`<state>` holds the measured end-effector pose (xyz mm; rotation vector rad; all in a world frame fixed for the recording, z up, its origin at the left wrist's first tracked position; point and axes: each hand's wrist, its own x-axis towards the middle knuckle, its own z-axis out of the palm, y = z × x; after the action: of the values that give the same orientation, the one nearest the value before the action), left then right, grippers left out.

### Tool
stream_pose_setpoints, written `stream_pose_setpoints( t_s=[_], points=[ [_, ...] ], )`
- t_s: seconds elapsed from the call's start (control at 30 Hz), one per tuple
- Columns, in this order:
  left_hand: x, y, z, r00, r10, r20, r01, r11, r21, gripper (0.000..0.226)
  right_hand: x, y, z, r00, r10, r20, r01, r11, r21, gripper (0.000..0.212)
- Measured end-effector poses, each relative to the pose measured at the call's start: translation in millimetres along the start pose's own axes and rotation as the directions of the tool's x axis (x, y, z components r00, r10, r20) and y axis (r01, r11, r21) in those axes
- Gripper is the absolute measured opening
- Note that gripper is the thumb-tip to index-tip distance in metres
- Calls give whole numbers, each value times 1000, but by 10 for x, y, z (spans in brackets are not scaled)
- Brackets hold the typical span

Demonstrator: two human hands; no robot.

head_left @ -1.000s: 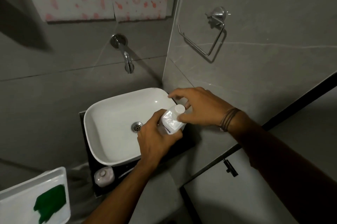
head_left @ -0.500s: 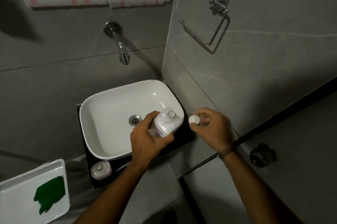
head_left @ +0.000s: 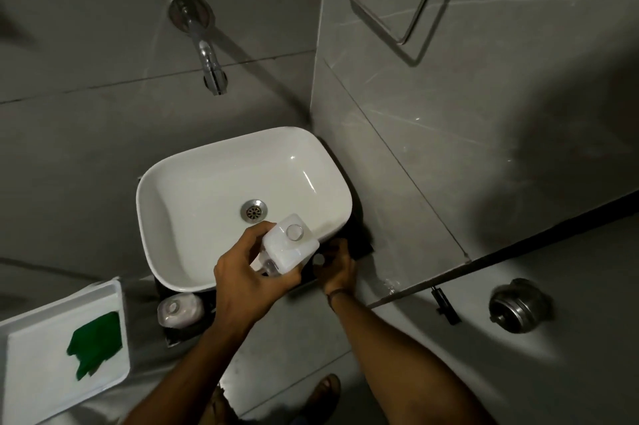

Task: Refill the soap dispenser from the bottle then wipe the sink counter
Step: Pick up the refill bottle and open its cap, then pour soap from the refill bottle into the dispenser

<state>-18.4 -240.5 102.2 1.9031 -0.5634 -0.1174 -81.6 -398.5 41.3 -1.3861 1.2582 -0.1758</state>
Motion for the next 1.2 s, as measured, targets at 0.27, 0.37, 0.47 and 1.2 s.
stream_pose_setpoints(
  t_s=[0.27, 0.37, 0.47, 1.2],
  points=[
    [-42, -37, 28, 999, -20, 32, 21, 1000, -19, 70, -41, 117, -66, 994, -95, 48, 98, 993, -71, 41],
    [-79, -21, -9, 999, -27, 28, 28, 999, -23, 69, -174, 181, -172, 972, -217, 89, 220, 975, -17, 54],
    [-107, 19, -74, 999, -30, 12, 30, 999, -33, 69, -436, 273, -306, 858, -429, 281, 475, 871, -121, 103],
    [-795, -1500, -1678, 932, -363, 0, 363, 930, -61, 84, -1352, -236, 840, 760, -651, -1, 645, 752, 137, 75]
  ],
)
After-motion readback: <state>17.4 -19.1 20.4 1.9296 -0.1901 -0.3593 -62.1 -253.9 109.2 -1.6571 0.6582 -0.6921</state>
